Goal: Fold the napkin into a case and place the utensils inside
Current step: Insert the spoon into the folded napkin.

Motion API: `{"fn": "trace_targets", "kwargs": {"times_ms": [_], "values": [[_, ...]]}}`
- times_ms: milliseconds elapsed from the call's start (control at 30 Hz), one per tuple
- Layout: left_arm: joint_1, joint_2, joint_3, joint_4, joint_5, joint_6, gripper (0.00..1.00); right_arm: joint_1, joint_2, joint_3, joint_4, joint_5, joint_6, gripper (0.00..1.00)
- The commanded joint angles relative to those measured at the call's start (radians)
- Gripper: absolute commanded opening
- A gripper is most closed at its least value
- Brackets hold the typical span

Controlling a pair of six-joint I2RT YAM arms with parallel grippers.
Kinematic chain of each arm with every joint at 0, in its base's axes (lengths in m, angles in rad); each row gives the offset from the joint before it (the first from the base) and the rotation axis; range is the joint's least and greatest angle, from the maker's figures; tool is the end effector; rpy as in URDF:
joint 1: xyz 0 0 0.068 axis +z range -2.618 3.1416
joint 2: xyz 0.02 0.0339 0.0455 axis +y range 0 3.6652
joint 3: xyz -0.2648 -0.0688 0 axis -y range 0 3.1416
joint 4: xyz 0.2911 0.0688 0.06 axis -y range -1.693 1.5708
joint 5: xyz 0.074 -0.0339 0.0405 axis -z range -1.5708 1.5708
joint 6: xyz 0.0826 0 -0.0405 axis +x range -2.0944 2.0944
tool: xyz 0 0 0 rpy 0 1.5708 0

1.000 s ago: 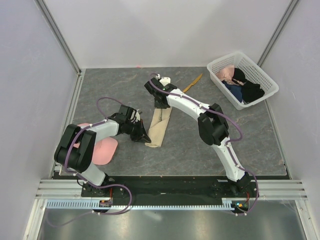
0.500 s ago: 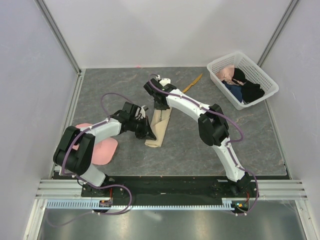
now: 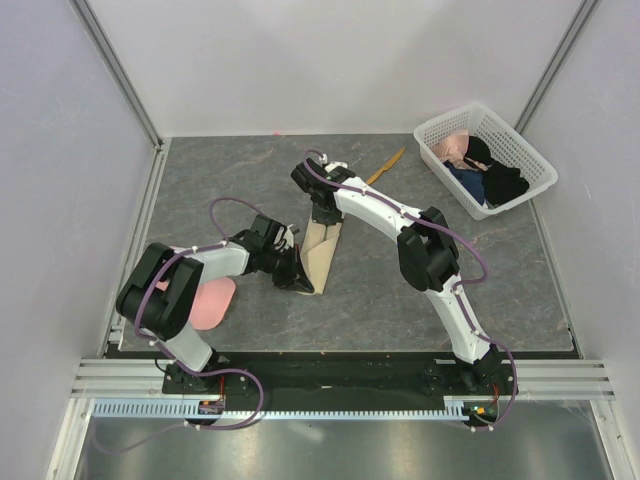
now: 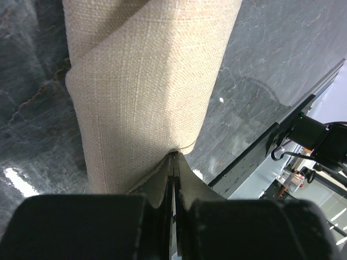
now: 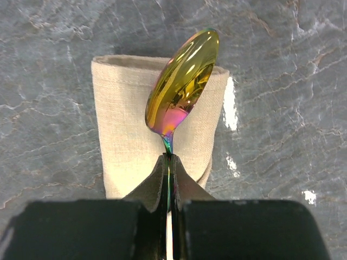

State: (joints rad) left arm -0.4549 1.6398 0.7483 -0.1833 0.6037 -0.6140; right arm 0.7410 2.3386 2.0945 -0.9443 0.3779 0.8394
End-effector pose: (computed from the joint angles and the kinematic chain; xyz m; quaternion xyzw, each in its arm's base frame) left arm 0.2807 -0.1895 0.0640 -0.0008 0.9284 -0.3674 0.0549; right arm 0.4316 0.3536 0.1520 0.0831 0.9614 0.0028 0.2624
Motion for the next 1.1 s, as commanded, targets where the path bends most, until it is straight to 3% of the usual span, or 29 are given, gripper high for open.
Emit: {"fn": "trace_targets", "kwargs": {"times_ms": [0, 833, 967, 1067], "values": [[-0.001, 0.012, -0.02, 0.056, -0.024, -0.024, 0.03, -0.002, -0.053, 0.015, -0.065, -0.017, 0.03, 0.0], [-0.001, 0.032, -0.018, 0.082, -0.033, -0.027, 0.03, 0.001, -0.107, -0.123, -0.05, -0.143, 0.072, 0.0], [-0.001, 0.02, -0.009, 0.068, -0.033, -0.024, 0.03, 0.0, -0.11, -0.122, -0.044, -0.149, 0.067, 0.04], [-0.002, -0.001, 0.0, 0.047, -0.036, -0.012, 0.03, 0.0, -0.114, -0.108, -0.042, -0.146, 0.058, 0.16]]}}
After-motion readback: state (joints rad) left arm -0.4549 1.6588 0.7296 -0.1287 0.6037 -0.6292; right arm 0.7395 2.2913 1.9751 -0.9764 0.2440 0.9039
